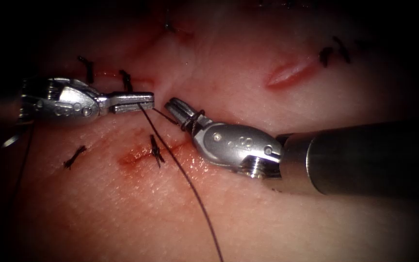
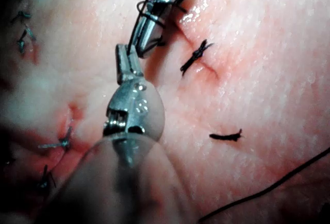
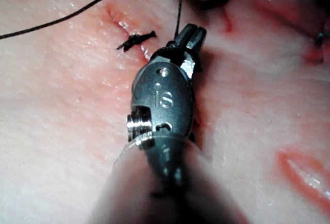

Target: Wound Closure

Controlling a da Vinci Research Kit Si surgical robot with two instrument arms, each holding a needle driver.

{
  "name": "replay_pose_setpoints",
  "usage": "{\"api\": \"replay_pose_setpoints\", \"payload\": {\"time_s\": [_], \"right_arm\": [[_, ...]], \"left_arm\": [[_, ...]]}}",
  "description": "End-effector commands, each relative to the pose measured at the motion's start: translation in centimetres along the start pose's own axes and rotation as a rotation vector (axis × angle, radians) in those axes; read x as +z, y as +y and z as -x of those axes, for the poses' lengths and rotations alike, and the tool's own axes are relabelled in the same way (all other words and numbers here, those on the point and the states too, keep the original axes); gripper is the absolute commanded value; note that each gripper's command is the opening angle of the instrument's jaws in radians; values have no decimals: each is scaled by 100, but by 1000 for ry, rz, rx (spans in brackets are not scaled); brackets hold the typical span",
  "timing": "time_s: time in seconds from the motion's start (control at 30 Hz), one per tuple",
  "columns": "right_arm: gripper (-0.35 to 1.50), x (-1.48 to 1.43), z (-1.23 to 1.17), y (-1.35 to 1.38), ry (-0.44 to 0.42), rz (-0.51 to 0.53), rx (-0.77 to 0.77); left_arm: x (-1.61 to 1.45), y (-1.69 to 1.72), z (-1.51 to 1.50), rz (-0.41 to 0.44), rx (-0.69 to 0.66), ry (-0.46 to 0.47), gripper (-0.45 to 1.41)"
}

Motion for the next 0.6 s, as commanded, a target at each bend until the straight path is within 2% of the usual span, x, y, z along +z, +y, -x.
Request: {"api": "replay_pose_setpoints", "payload": {"time_s": [0.03,0.27,0.37,0.6], "right_arm": [[-35,4,4,-10,-5,-3,-27],[-35,-11,23,-27,-105,-52,-172],[-35,-20,32,-32,-112,-78,-206],[-35,-41,25,-34,-135,-132,-201]], "left_arm": [[6,-10,5,-6,-7,-2,-45],[7,-39,19,-17,-19,-30,-45],[11,-42,26,-21,-20,-36,-45],[12,-50,44,-24,-22,-44,-45]]}}
